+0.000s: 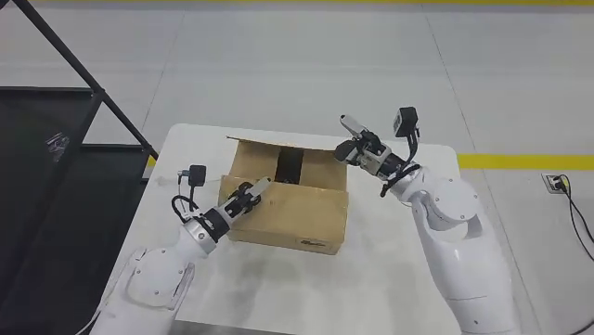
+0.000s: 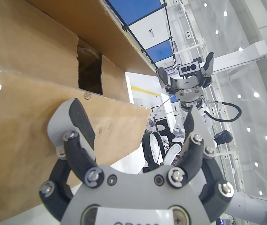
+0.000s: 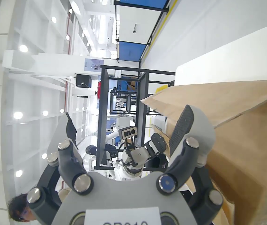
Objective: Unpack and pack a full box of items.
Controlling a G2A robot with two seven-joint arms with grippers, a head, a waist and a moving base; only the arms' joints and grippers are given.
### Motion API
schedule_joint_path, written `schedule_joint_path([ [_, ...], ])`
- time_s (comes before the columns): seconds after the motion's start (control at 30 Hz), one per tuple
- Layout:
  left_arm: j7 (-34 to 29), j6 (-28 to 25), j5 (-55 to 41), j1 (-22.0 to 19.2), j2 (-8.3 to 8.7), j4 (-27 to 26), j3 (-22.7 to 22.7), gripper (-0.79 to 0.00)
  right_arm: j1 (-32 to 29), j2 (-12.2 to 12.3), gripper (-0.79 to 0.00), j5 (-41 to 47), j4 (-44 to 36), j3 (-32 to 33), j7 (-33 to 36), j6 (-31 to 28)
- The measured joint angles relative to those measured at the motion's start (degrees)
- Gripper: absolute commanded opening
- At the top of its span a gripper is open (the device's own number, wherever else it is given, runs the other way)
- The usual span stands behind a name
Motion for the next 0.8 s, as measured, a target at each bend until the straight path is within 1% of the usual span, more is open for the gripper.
schedule_joint_path([
  [0.03,0.0,0.0,0.0,0.1,0.01,-0.1,0.0,0.0,0.5,0.0,0.0,0.2,0.2,-0.2,0.3,1.0],
  [0.2,0.2,-0.1,0.3,0.4,-0.02,-0.4,0.1,0.0,3.2,-0.3,0.0,-4.7,1.2,-4.1,-4.1,7.0],
  [0.4,0.7,-0.2,0.4,0.6,-0.06,-0.8,0.1,0.0,6.1,-0.4,0.0,-3.1,4.6,-5.9,-2.4,13.8],
  [0.6,1.1,0.0,0.7,0.6,-0.11,-0.9,0.1,0.0,6.8,-0.1,0.0,-1.5,6.5,-6.1,1.3,15.7],
  [0.7,1.7,0.8,1.8,0.3,-0.16,-0.8,0.4,0.0,6.0,0.2,0.0,-1.1,6.4,-6.0,3.2,15.6],
  [0.8,2.6,1.7,2.9,0.0,-0.27,-0.6,1.0,0.0,4.7,0.4,0.0,-1.2,5.3,-5.6,3.1,15.5],
])
